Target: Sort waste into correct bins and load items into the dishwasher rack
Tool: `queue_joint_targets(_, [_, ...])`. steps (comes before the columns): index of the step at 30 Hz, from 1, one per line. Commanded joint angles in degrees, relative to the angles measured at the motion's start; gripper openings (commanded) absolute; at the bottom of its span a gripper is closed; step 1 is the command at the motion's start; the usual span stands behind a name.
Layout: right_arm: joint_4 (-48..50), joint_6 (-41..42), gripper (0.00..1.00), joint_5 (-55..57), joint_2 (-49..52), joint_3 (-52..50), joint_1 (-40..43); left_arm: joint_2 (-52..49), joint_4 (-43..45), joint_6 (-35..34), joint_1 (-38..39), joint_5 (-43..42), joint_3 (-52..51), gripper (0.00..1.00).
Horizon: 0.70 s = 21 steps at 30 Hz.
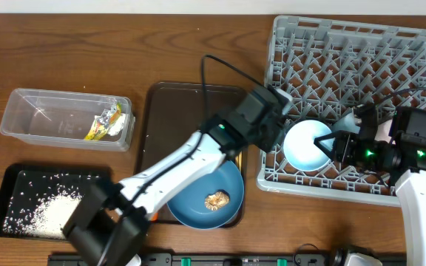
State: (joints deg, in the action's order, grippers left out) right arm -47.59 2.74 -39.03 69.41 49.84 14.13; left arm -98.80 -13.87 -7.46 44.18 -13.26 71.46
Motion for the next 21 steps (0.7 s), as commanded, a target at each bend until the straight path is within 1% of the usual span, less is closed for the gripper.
queue_joint_targets(1, [-2.0,0.4,0.38,2.1,-2.2,3.5,-0.9,4.8,-1.2,0.2,-2.7,0.9,0.7,0.45])
queue_joint_targets(5, [-7.6,0.5,0.38,10.8,-2.7,8.4,-4.1,8.6,-3.3,0.2,-5.2,0.9,0.7,0.46])
queue_joint_targets(8, [-10.0,2.7,0.39,16.9,-2.7,11.6,-7.6,11.1,-4.9,0.2,-7.2,0.9,0.7,0.46])
queue_joint_targets(14, [-10.1,7.1,0.4,24.2,-2.7,13.2,-12.3,13.7,-8.1,0.4,-10.3,0.9,0.7,0.46])
queue_joint_targets(16, [-10.0,7.1,0.4,24.9,-2.6,13.2,-13.3,14.1,-8.9,0.4,-11.0,0.9,0.7,0.46])
queue_joint_targets(21, [-9.7,8.1,0.41,30.6,-2.6,13.2,-16.9,14.4,-9.8,1.9,-11.8,0.9,0.7,0.46])
